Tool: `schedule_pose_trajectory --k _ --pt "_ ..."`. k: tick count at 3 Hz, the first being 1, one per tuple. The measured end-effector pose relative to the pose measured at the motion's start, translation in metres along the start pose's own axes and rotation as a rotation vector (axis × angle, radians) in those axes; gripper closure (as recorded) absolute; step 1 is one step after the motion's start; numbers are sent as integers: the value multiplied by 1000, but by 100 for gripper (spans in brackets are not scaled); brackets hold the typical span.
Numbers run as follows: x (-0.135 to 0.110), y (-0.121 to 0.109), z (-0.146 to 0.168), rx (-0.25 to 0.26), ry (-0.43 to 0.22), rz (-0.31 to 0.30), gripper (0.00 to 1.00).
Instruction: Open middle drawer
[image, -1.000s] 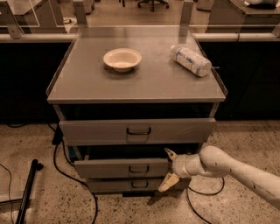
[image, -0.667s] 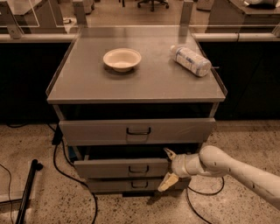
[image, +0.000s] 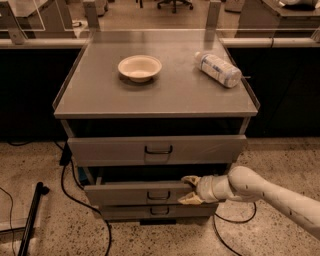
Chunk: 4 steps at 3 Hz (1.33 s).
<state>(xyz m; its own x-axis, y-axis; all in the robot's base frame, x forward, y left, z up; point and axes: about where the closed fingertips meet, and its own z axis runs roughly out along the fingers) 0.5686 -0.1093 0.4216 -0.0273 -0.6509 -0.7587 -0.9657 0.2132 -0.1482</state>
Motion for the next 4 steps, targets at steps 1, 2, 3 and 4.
schedule_pose_trajectory --k 1,2,3,4 --pt "0 0 0 0 0 0 71" --pt "-4 -1 -5 0 0 0 94" --pt "-3 -2 -9 0 0 0 100" --pt "1 14 -18 -5 3 27 100"
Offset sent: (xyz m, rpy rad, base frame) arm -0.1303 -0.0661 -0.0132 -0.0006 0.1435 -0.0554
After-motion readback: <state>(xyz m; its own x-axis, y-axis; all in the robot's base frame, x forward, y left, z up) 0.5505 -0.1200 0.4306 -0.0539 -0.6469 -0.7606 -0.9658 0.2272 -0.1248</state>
